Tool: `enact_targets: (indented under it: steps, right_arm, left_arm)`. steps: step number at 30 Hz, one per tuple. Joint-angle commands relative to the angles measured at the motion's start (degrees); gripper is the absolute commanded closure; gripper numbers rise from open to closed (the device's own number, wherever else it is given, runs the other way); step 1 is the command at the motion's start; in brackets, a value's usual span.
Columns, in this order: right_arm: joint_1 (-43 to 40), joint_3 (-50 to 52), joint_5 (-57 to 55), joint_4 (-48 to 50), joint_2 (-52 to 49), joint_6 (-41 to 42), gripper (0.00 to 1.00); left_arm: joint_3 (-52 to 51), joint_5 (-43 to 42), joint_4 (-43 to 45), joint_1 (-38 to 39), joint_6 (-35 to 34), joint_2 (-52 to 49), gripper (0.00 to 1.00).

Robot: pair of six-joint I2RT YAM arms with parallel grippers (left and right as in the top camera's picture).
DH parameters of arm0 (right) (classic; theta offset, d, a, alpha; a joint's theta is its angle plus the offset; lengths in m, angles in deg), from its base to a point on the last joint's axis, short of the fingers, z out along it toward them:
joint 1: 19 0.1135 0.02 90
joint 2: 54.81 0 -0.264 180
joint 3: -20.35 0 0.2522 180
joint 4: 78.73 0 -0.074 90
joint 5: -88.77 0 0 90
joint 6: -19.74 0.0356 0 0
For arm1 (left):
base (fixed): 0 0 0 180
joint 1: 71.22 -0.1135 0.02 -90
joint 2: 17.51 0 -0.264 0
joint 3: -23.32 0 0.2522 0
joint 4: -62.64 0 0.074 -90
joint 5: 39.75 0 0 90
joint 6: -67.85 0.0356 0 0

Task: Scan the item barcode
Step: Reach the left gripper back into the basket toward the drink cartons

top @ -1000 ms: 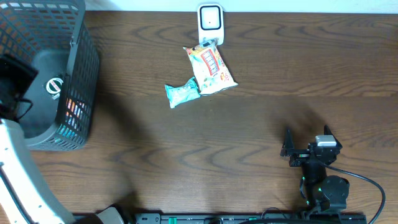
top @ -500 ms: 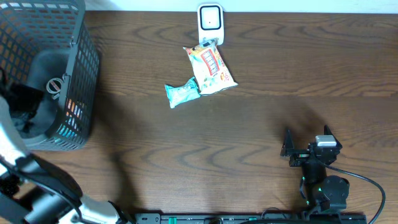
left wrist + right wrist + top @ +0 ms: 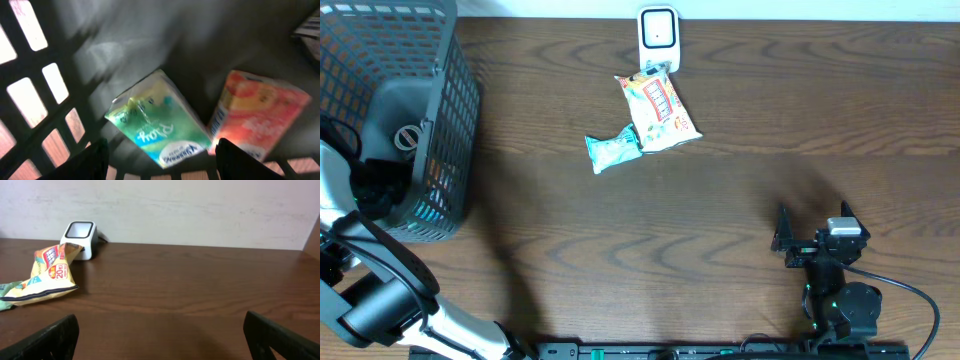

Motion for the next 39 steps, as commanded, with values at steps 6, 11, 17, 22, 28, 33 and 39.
enact_targets:
  steps: [6, 11, 17, 22, 28, 33, 39]
  right_arm:
    - [0.17, 0.2, -0.04, -0.09, 0.35, -0.68, 0.01]
    - [0.17, 0.2, -0.04, -0.09, 0.35, -0.68, 0.01]
    - [0.17, 0.2, -0.04, -0.09, 0.35, -0.68, 0.01]
    - [0.17, 0.2, -0.04, -0.09, 0.35, -0.68, 0.01]
    - [0.17, 0.2, -0.04, -0.09, 0.35, -0.68, 0.01]
    - [0.17, 0.2, -0.04, -0.11, 0.35, -0.68, 0.01]
    - [0.17, 0.2, -0.04, -0.09, 0.35, -0.68, 0.01]
  left_arm:
    - [-6.21, 0.35, 4.81, -0.02, -4.55, -0.57, 0.33]
    - [-9.84, 0.35, 8.85, -0.02, -4.55, -0.57, 0.33]
    - [-14.47, 0.39, 14.49, -0.04, -2.58, -0.57, 0.35]
    - [-15.34, 0.02, 15.63, -0.04, -2.6, -0.5, 0.57]
    - [-12.35, -6.45, 15.5, -0.13, -2.36, 0.68, 0.8]
    - [-8.59, -14.14, 15.58, -0.46, -2.4, 5.68, 0.81]
    - [-4.2, -16.83, 15.8, -0.48, -2.32, 16.15, 0.81]
